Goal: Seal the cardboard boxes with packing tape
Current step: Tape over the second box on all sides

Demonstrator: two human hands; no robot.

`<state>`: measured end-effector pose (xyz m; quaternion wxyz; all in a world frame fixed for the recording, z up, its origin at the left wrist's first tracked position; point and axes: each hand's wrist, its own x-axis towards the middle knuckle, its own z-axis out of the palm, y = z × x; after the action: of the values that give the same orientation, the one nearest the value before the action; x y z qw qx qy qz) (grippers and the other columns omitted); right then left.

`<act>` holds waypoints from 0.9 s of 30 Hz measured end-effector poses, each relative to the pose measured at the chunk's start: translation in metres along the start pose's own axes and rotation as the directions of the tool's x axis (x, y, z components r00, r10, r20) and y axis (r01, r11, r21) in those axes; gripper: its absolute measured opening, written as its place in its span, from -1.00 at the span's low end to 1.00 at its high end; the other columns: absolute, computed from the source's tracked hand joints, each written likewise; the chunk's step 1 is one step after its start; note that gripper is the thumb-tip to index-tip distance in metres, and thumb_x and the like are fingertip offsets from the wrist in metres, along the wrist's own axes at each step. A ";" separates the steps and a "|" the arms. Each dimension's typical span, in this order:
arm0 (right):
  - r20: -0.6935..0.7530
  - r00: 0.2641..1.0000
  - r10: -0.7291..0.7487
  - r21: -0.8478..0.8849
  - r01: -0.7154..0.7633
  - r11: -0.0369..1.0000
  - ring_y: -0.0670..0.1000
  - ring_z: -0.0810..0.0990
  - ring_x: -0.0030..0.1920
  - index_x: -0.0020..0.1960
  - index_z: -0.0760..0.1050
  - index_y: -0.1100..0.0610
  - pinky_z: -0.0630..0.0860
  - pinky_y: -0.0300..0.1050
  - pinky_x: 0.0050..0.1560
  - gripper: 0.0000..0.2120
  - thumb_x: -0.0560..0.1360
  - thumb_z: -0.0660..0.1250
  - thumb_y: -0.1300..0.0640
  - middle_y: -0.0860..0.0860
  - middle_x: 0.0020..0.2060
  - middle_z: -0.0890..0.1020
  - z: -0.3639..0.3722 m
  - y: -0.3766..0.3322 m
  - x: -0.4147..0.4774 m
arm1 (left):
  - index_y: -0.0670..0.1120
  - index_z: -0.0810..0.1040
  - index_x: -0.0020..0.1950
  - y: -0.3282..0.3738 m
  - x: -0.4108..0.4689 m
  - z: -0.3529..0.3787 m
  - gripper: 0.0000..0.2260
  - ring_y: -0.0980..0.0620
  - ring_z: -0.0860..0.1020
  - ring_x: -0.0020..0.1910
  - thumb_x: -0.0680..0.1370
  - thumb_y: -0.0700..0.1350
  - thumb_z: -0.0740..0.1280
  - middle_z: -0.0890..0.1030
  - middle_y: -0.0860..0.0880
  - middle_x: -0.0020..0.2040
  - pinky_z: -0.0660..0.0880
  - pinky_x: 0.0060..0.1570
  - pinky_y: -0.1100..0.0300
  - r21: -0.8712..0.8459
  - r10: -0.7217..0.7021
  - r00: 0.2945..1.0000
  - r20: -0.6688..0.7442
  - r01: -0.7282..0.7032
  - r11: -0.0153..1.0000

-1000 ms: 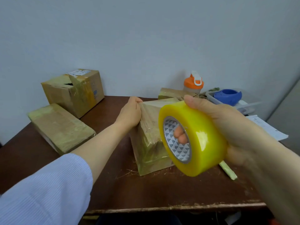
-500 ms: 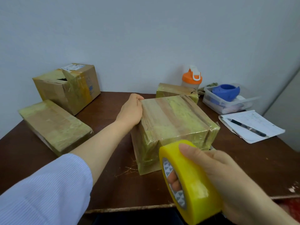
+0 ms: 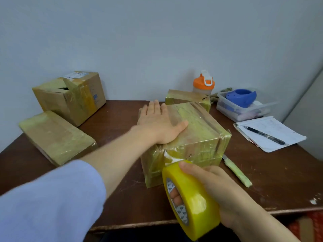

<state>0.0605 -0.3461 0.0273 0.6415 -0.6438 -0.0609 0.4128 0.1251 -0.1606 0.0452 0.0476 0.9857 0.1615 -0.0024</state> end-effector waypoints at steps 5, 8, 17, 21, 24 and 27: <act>0.002 1.000 -0.016 0.016 0.016 1.000 0.15 0.62 -0.43 -0.31 0.63 0.38 0.60 -0.05 -0.32 -0.60 0.43 0.37 0.03 0.35 -0.31 0.64 -0.001 -0.001 0.002 | -0.21 -0.25 0.53 0.007 -0.012 -0.002 -0.15 -0.11 -0.25 0.52 0.50 0.41 -0.20 -0.25 -0.20 0.53 -0.27 0.45 0.00 0.035 -0.023 0.997 0.079 0.020 0.999; -0.003 1.000 -0.028 0.012 0.028 1.000 0.12 0.62 -0.47 -0.37 0.65 0.31 0.60 -0.09 -0.40 -0.66 0.41 0.38 0.06 0.29 -0.37 0.65 0.000 -0.002 0.002 | -0.20 -0.26 0.52 0.024 -0.034 0.011 -0.23 -0.11 -0.23 0.52 0.53 0.34 -0.26 -0.25 -0.21 0.53 -0.30 0.43 0.03 0.050 0.088 0.993 0.079 -0.092 0.994; 0.014 0.999 -0.045 -0.009 0.045 0.999 0.13 0.63 -0.42 -0.31 0.65 0.35 0.60 -0.06 -0.31 -0.60 0.30 0.40 -0.04 0.32 -0.32 0.65 -0.001 0.002 0.004 | -0.21 -0.25 0.52 0.012 -0.011 -0.003 -0.12 -0.08 -0.24 0.52 0.48 0.43 -0.20 -0.25 -0.17 0.54 -0.28 0.45 0.01 0.038 0.011 0.993 0.120 -0.016 0.999; 0.028 0.999 -0.044 -0.013 0.045 0.999 0.13 0.63 -0.43 -0.36 0.65 0.31 0.60 -0.06 -0.32 -0.63 0.40 0.38 0.00 0.31 -0.33 0.65 -0.002 0.000 0.007 | -0.23 -0.23 0.53 0.008 -0.009 -0.006 -0.16 -0.09 -0.23 0.53 0.51 0.39 -0.18 -0.23 -0.18 0.54 -0.26 0.46 0.04 0.011 -0.013 0.996 0.089 0.012 1.000; 0.044 0.998 -0.039 -0.010 0.040 0.999 0.14 0.62 -0.45 -0.35 0.66 0.28 0.60 -0.05 -0.33 -0.68 0.29 0.42 -0.01 0.31 -0.34 0.65 -0.002 0.000 0.006 | -0.21 -0.23 0.52 0.015 -0.033 0.005 -0.23 -0.08 -0.21 0.53 0.54 0.34 -0.23 -0.23 -0.18 0.54 -0.28 0.43 0.05 -0.002 0.096 0.992 0.082 -0.096 0.995; 0.038 0.998 -0.040 -0.005 0.040 0.999 0.13 0.63 -0.45 -0.33 0.67 0.24 0.61 -0.06 -0.35 -0.73 0.29 0.44 0.01 0.29 -0.36 0.65 -0.002 0.001 0.007 | -0.20 -0.20 0.53 0.022 -0.053 0.017 -0.29 -0.07 -0.17 0.53 0.56 0.28 -0.26 -0.20 -0.17 0.55 -0.27 0.41 0.11 0.027 0.202 0.979 0.030 -0.203 0.979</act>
<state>0.0660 -0.3438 0.0228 0.6467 -0.6363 -0.0870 0.4116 0.0821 -0.1997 0.0309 0.0349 0.9975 0.0596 -0.0132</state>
